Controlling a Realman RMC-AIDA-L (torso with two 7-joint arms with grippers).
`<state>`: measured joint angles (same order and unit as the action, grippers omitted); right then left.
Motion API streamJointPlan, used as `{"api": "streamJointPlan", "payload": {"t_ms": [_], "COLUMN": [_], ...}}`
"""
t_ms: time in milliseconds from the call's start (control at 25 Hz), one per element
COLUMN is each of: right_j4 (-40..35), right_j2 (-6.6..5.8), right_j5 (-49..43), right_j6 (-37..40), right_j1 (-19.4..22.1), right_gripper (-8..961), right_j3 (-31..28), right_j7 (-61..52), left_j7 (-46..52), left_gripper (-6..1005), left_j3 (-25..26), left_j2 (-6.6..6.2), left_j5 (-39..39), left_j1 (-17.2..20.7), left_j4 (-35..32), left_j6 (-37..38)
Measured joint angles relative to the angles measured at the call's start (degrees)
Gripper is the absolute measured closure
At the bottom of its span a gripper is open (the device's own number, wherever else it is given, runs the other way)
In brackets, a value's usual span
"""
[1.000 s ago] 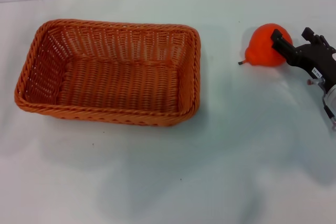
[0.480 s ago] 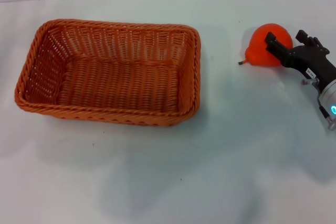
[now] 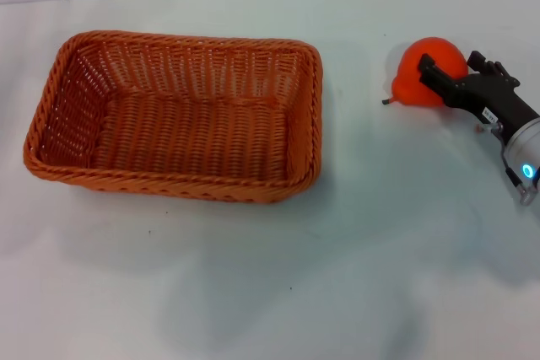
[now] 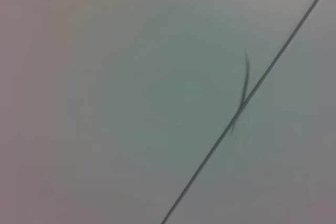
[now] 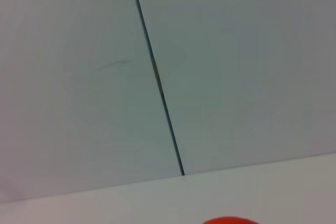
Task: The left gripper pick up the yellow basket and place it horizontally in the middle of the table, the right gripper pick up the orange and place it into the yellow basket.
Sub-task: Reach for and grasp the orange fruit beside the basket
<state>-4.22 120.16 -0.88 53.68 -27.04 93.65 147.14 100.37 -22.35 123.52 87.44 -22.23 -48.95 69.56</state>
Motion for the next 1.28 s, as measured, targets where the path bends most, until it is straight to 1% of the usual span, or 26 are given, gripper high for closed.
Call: {"api": "streamJointPlan", "payload": {"t_ms": [560, 640, 1120, 1200, 1280], "right_j4": [-0.09, -0.32, -1.49, -1.48, -1.49], "right_j2": [0.08, 0.09, 0.13, 0.18, 0.20], "right_j5": [-0.90, -2.37, -2.71, -2.71, -2.72], "right_j6": [-0.05, 0.04, 0.47, 2.08, 5.28], "right_j1": [-0.52, -0.41, 0.09, 0.15, 0.19], "right_gripper": [74, 282, 500, 527, 554], "right_j3": [0.90, 0.92, 0.79, 0.82, 0.84], "right_j7": [-0.01, -0.05, -2.99, -3.07, -3.10], "left_j7": [0.00, 0.00, 0.00, 0.00, 0.00], "left_gripper": [357, 357, 357, 357, 357], "left_j3": [-0.23, -0.24, -0.23, -0.23, -0.23], "left_j2": [0.14, 0.12, 0.05, 0.05, 0.03], "left_j5": [0.00, 0.00, 0.01, 0.02, 0.03], "left_j1": [0.09, 0.08, 0.07, 0.16, 0.24], "left_j4": [0.10, 0.09, 0.10, 0.14, 0.38], "left_j6": [0.31, 0.50, 0.84, 0.85, 0.86]}}
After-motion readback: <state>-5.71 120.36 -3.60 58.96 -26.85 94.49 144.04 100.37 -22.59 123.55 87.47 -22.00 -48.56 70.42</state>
